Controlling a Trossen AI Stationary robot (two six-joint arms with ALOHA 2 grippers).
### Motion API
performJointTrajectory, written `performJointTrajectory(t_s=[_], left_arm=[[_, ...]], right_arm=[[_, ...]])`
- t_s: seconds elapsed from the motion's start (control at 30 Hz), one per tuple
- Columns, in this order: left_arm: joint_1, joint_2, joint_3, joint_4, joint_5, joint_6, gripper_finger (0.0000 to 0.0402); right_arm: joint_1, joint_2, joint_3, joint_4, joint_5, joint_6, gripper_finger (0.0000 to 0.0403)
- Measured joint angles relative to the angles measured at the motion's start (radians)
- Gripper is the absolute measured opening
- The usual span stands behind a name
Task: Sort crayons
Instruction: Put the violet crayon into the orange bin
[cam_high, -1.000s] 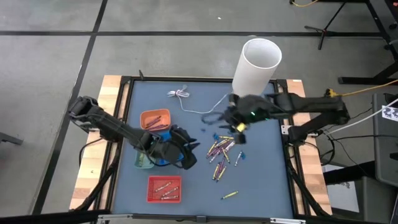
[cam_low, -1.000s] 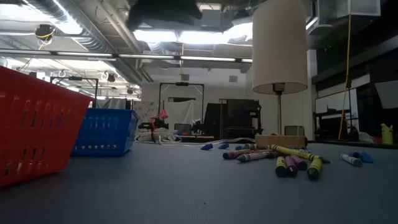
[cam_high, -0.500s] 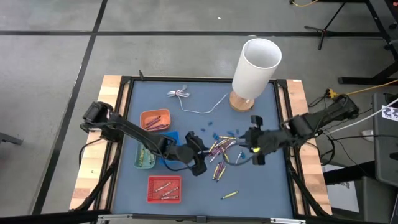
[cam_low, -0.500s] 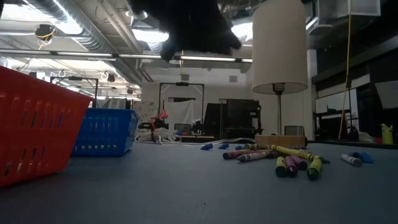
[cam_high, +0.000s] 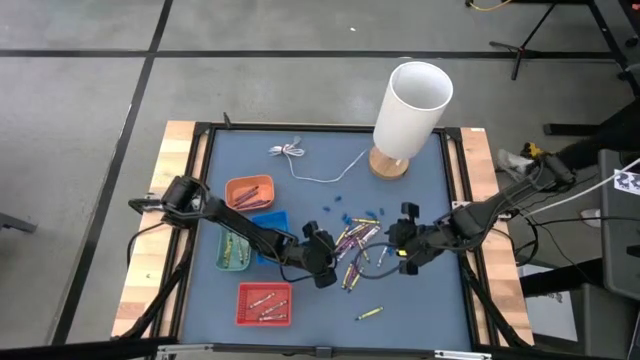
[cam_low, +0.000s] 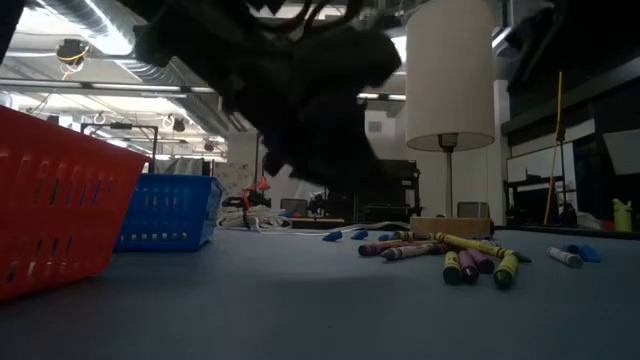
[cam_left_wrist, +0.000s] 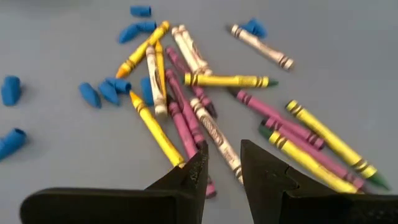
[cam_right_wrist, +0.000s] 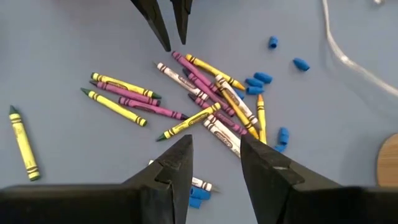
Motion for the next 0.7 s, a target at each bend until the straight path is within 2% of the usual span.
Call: performJointTrajectory(t_s=[0.3, 0.7], left_arm=[[0.003, 0.037, 0.000, -0.002, -0.011, 0.000, 0.0079], [0.003, 0.042, 0.000, -0.004, -0.017, -0.001, 0.0079]], right_arm=[[0.000, 0.000, -0.093, 0.114, -0.001, 0.000, 0.0131], [0.000, 0.000, -0.103, 0.128, -0.001, 0.000, 0.0131]])
